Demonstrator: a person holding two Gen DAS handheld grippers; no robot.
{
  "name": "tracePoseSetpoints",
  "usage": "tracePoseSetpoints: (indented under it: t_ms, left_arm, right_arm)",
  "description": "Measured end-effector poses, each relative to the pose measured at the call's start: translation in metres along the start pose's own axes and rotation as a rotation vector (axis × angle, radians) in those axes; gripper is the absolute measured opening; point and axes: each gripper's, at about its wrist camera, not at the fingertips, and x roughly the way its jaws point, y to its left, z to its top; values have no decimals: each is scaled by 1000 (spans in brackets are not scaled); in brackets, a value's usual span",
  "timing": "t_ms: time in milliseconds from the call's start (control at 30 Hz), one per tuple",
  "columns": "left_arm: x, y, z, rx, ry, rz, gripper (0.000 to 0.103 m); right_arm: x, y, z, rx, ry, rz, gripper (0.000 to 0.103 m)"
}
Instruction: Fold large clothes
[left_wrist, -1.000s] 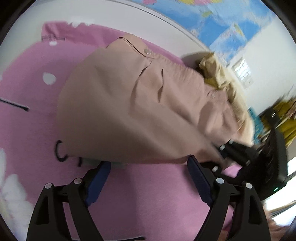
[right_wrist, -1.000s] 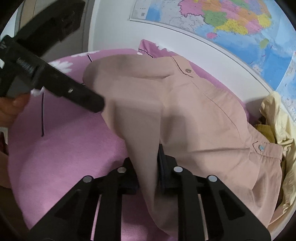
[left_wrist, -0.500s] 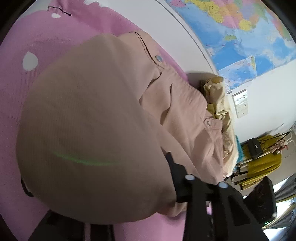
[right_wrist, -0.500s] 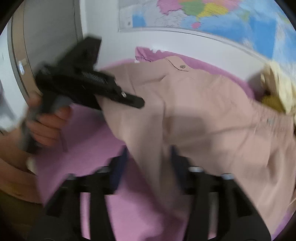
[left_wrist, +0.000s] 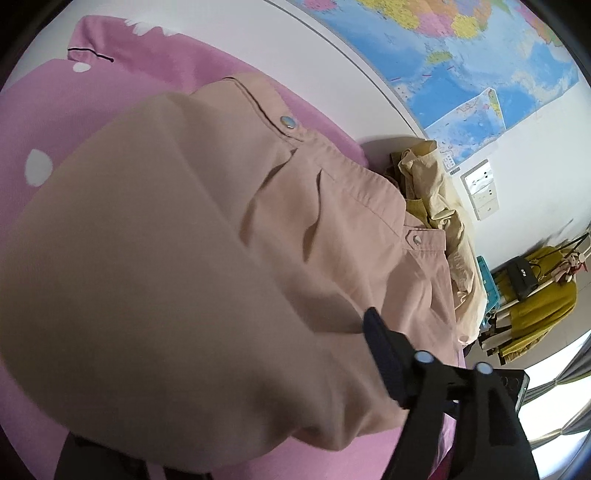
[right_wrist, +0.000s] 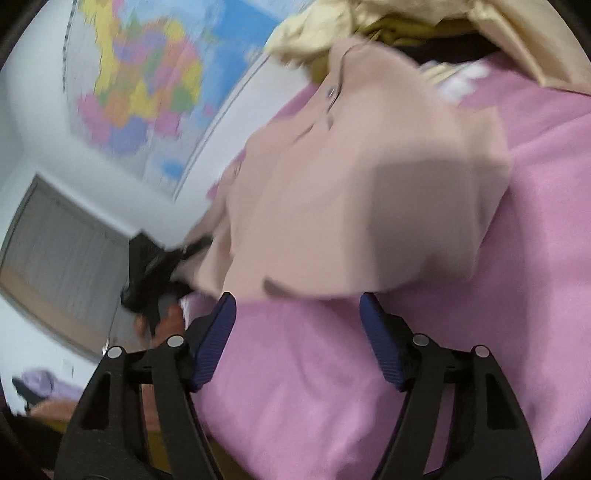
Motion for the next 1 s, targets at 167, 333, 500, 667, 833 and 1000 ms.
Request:
tracePoseSetpoints:
  t_ms: [167,333,500,667,833,1000]
  left_arm:
    - [6,-3,8,7,-2,46,70]
    - [13,-5,18,28,-11,105,66]
    - [11,-3,16,35,-27,117,59]
    - [15,-6,19,30,-30,121,62]
    - [17,0,21,2,-39,174,27]
    - [-3,1,17,-12,-59,124,13]
  right_arm:
    - [12,4,11,36,-100,-64,71]
    - [14,-1,14,102,-221,-84,72]
    - [-4,-14,7,166,-284,-110,72]
    - [12,-9,24,147,-266,-113,81]
    - [37,-11,49,152,-252,-52,57]
    - [26,-7,60,139,-231,46,15]
